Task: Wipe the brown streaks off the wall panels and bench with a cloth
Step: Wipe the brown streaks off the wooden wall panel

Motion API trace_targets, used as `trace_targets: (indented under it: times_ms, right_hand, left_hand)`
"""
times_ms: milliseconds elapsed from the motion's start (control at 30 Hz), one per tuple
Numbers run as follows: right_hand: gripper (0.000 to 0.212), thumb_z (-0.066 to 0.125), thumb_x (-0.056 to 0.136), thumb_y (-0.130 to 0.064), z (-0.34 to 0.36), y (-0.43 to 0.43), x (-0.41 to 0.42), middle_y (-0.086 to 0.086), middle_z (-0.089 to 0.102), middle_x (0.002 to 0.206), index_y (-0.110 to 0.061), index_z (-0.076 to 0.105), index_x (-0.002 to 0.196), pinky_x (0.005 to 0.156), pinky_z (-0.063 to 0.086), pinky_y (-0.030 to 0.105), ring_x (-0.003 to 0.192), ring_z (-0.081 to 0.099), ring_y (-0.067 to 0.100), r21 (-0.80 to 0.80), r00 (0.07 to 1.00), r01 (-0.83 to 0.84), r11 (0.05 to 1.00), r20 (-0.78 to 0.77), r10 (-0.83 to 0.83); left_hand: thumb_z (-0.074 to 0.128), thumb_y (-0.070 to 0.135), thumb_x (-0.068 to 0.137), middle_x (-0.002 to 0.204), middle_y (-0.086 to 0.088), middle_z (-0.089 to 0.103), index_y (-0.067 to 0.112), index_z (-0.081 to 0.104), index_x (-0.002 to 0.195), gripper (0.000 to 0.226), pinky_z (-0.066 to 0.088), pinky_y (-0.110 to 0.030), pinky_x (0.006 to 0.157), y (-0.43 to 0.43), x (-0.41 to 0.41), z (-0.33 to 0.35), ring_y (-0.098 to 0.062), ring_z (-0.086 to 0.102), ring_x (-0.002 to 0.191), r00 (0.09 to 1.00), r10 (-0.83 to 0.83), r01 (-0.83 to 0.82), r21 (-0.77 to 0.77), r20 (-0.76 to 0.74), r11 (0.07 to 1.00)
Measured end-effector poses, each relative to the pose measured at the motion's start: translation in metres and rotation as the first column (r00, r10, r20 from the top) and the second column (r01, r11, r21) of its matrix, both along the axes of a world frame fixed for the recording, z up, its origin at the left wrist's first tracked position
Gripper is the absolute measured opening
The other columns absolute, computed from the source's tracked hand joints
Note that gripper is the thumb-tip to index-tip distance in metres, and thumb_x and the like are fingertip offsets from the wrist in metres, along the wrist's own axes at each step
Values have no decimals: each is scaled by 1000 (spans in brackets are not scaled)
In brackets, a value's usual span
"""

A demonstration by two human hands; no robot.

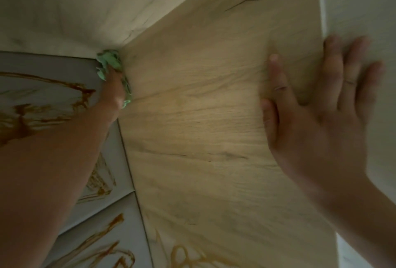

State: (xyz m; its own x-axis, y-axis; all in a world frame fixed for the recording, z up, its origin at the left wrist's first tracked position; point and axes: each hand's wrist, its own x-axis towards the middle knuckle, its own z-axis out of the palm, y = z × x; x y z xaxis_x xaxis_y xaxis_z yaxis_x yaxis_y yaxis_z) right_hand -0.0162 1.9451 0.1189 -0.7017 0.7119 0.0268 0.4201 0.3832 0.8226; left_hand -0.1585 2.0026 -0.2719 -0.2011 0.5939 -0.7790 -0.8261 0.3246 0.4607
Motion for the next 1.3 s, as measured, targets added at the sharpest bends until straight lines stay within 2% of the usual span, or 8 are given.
trace_targets:
  times_ms: [200, 567, 667, 833, 933, 1100, 1200, 1300]
  right_hand:
    - [55, 32, 112, -46, -1, 0, 0, 39, 14, 163, -29, 26, 164, 126, 2, 63, 152, 9, 59, 1, 1000, -8, 1000, -6, 8]
    - [51, 27, 114, -42, 1, -1, 0, 40, 12, 163, -27, 30, 163, 125, 2, 65, 152, 7, 58, -29, 997, -43, 999, -58, 41]
    - [50, 28, 114, -38, 3, -2, 0, 41, 13, 162, -25, 32, 162, 125, 2, 64, 152, 8, 58, -35, 995, -63, 997, -81, 60]
    - [50, 36, 113, -31, 4, -3, -1, 41, 13, 162, -23, 33, 162, 125, 2, 64, 153, 7, 57, -62, 993, -75, 995, -98, 69]
    - [51, 32, 113, -35, 1, 0, 0, 40, 11, 163, -24, 31, 163, 125, 1, 63, 154, 5, 55, -51, 993, -76, 996, -89, 72]
    - [53, 27, 113, -41, -1, -2, 4, 39, 10, 163, -26, 27, 164, 125, -4, 62, 154, 4, 55, -16, 995, -92, 996, -32, 92]
    - [52, 28, 113, -41, 1, -2, 2, 40, 11, 163, -26, 30, 163, 125, -4, 63, 153, 5, 56, -18, 996, -88, 996, -36, 87]
    - [52, 28, 113, -41, 1, -3, 1, 39, 11, 163, -26, 31, 162, 125, -1, 64, 153, 5, 56, -21, 995, -91, 996, -47, 90]
  left_hand:
    - [45, 36, 108, 109, -5, 58, 16, 57, 118, 25, 37, -23, 81, -39, 29, 4, -18, 55, 96, 996, -83, 85, -64, 37, 994]
    - [45, 79, 86, 158, -6, 45, 38, 37, 157, 83, 45, -49, 112, -43, 66, 37, -25, 51, 136, 995, -95, 90, 110, 43, 990]
    - [40, 50, 105, 173, -9, 0, 31, 6, 165, 72, 11, -57, 127, -66, 77, 128, -32, 5, 159, 931, -167, 252, 241, -326, 937]
    - [20, 32, 108, 172, -6, -5, 12, 12, 165, 60, -15, -38, 127, -100, 115, 226, -16, -20, 157, 646, 127, 449, 509, -753, 735]
    - [23, 48, 104, 173, 0, -1, 36, 13, 164, 62, -3, -41, 129, -77, 106, 157, -22, -5, 160, 762, 89, 331, 506, -641, 797]
    - [38, 45, 105, 166, -7, 30, 29, 23, 163, 62, 34, -55, 120, -57, 108, -10, -31, 39, 147, 999, -51, 48, 189, 11, 981]
    - [39, 63, 96, 164, -3, 35, 36, 20, 163, 75, 34, -53, 120, -58, 137, -55, -27, 40, 145, 993, -117, 116, 127, 7, 985]
    - [57, 64, 92, 171, -7, 18, 35, 21, 164, 85, 18, -58, 125, -83, 128, 53, -33, 18, 156, 943, -237, 274, 140, -234, 952]
